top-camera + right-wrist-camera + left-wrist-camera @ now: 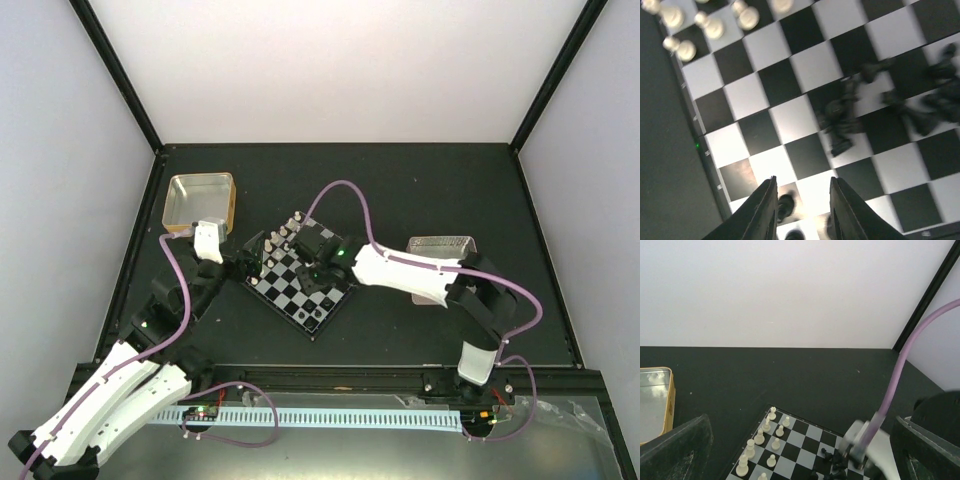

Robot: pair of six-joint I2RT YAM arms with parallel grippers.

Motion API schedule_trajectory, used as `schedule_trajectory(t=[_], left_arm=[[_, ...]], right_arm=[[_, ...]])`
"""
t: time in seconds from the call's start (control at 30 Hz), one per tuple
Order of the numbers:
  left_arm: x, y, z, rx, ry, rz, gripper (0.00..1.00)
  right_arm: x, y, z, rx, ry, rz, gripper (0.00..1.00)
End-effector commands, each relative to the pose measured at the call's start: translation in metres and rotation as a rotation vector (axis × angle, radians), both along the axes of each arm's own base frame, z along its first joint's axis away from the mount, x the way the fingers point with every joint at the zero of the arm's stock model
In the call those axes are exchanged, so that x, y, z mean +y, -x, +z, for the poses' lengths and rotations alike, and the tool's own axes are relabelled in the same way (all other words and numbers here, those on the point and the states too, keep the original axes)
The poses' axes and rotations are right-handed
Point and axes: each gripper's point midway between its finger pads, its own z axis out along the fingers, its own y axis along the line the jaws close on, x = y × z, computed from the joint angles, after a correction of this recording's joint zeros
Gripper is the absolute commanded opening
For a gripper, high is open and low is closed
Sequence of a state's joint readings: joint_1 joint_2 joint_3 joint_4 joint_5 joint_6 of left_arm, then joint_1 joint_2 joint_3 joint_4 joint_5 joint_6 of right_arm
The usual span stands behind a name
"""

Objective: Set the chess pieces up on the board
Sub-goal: Place the chess piece on the chessboard, then pick up the chess piece from the chessboard.

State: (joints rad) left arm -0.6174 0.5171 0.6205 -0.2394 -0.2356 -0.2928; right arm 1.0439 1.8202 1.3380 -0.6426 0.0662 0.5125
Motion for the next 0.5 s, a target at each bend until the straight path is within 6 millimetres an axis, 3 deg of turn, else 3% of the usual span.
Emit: schedule_trajectory(t=[0.0, 0.13, 0.47], left_arm=[[0.0, 0.0, 0.007, -0.005, 0.015, 0.003, 0.99], [-0.001, -0.001, 0.007, -0.001, 0.012, 0.0, 0.99], [-0.001, -0.002, 0.006, 0.003, 0.005, 0.001, 0.99]], right_arm=[[-0.025, -0.033, 0.011, -0.061, -0.023, -0.108, 0.32], [-0.036, -0.048, 0.005, -0.055, -0.014, -0.139, 0.33], [-0.011, -0.037, -0.019, 0.055, -0.04, -0.012, 0.36]])
